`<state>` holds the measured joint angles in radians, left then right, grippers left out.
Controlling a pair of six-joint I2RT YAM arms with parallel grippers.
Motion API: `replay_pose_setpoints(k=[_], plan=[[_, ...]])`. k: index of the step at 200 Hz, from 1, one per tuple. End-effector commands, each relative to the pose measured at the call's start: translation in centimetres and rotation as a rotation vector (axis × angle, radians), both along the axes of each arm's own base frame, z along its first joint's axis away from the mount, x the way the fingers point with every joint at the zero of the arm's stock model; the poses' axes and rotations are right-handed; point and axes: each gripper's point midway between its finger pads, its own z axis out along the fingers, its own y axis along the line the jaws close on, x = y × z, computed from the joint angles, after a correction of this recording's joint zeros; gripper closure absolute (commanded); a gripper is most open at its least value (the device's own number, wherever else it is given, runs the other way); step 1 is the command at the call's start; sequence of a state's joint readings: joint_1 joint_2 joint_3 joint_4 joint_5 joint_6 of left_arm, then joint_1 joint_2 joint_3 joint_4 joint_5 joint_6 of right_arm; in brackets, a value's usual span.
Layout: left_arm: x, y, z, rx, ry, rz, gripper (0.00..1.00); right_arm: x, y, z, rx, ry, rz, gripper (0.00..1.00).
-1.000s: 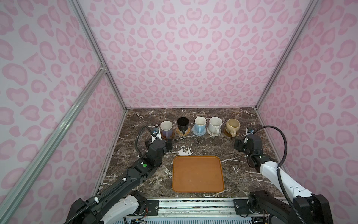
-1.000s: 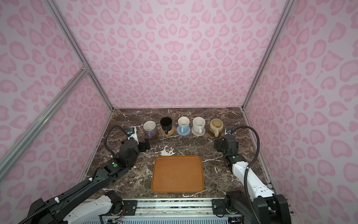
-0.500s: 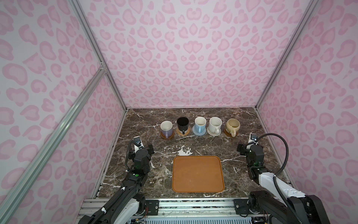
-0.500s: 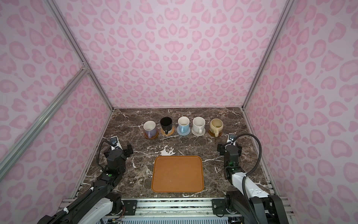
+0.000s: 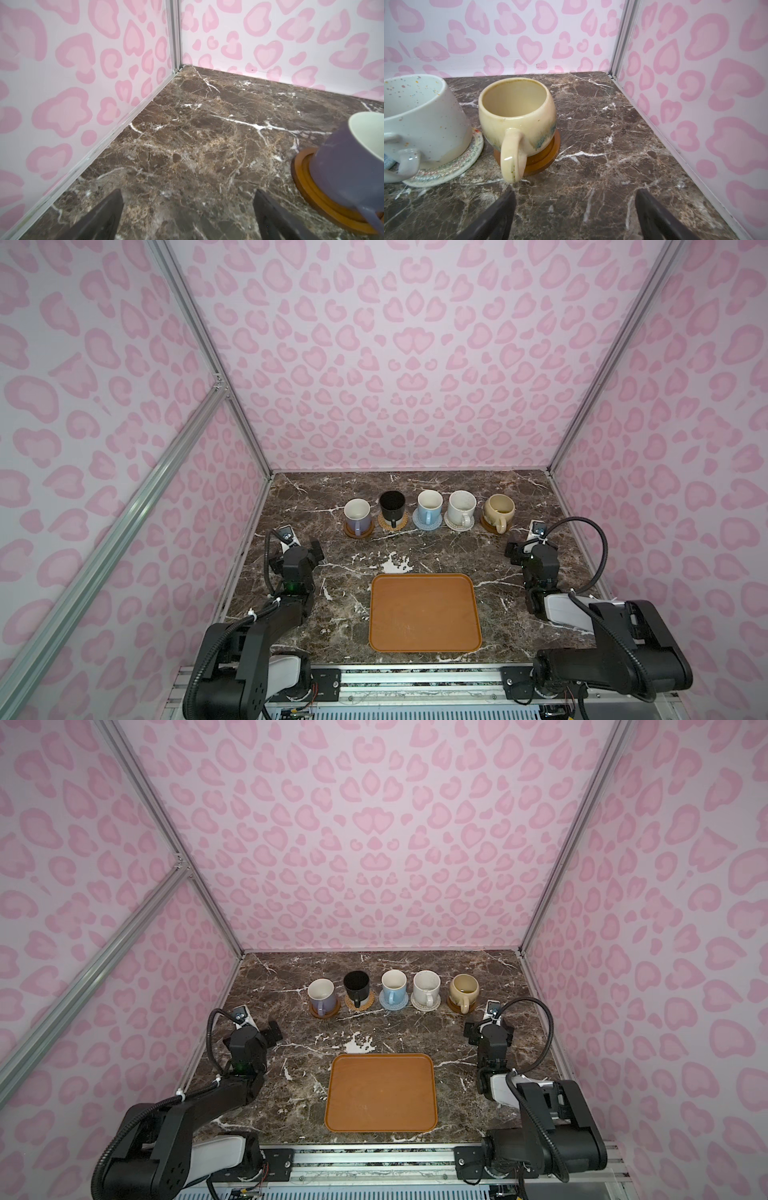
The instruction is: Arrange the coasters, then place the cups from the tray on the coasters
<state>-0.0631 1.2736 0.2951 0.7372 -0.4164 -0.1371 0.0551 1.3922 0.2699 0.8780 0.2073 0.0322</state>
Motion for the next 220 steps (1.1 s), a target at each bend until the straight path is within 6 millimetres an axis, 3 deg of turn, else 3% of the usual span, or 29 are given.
replay_pose_setpoints(k=[1,18,42,90,220], plan=[[1.9,-1.0,1.7,0.018,-0.077,-0.094,0.01,1.4,0.3,0.9,-0.012,-0.056,0.015,0.08],[2.3,-1.1,0.7,-0.012,-0.088,-0.145,0.0,2.1,0.7,-0.3,-0.018,-0.027,0.044,0.06],[3.3,-1.7,-0.5,-0.023,-0.046,-0.194,0.0,2.5,1.0,-0.2,-0.017,-0.038,0.053,0.03],[3.7,-2.7,-0.7,-0.015,-0.032,-0.254,0.03,2.7,0.4,-0.6,-0.003,0.006,0.032,0.01],[3.8,-2.7,-0.7,-0.018,-0.028,-0.257,0.03,2.7,0.3,-0.6,0.002,0.003,0.032,0.01]])
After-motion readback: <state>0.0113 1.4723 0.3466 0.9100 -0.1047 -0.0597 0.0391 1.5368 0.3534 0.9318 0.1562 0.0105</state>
